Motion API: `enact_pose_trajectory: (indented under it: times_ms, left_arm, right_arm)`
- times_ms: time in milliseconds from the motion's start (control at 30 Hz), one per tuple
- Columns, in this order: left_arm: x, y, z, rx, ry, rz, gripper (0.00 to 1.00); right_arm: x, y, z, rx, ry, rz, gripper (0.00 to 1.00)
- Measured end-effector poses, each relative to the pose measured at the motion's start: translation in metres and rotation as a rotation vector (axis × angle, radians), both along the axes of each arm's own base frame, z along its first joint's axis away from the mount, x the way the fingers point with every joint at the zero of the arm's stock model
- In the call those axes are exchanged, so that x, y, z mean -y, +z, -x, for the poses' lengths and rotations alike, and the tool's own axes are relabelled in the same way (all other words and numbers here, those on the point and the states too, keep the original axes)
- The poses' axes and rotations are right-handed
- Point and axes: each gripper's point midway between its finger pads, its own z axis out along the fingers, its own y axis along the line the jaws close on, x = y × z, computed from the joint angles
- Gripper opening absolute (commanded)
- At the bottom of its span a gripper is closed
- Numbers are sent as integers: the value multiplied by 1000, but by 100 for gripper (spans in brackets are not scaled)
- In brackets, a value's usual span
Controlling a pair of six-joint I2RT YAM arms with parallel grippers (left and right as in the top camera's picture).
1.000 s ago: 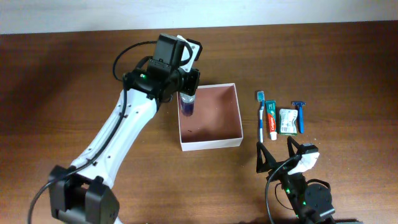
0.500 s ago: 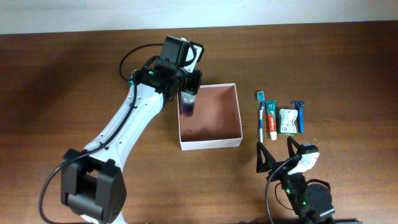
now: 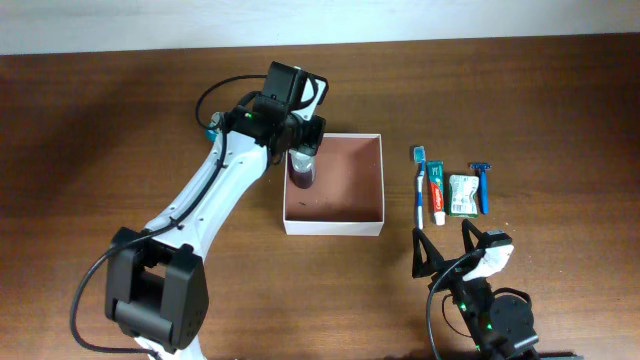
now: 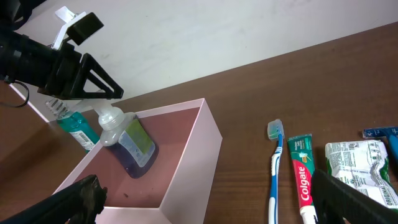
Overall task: Pack container
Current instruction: 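Lift the soap bottle with left gripper and lower it into box, then open left gripper, release soap bottle in box's back-left corner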
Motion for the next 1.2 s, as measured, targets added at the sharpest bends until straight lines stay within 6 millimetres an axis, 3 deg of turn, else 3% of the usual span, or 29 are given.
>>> enact_pose_trajectory:
  times_ms: [233, 600, 900, 1200]
  left_arm:
    - [-6, -6, 6, -27, -6, -38, 52]
    - [-16, -11, 10, -44, 13, -90, 52]
    - [-24, 9, 18, -19, 10, -111, 52]
    - [-27, 8, 20, -27, 14, -129, 52]
  right_arm:
    - [0, 0, 0, 0, 0, 0, 98]
    - [0, 0, 0, 0, 0, 0, 98]
    - [0, 0, 0, 0, 0, 0, 98]
    - [0, 0, 0, 0, 0, 0, 98]
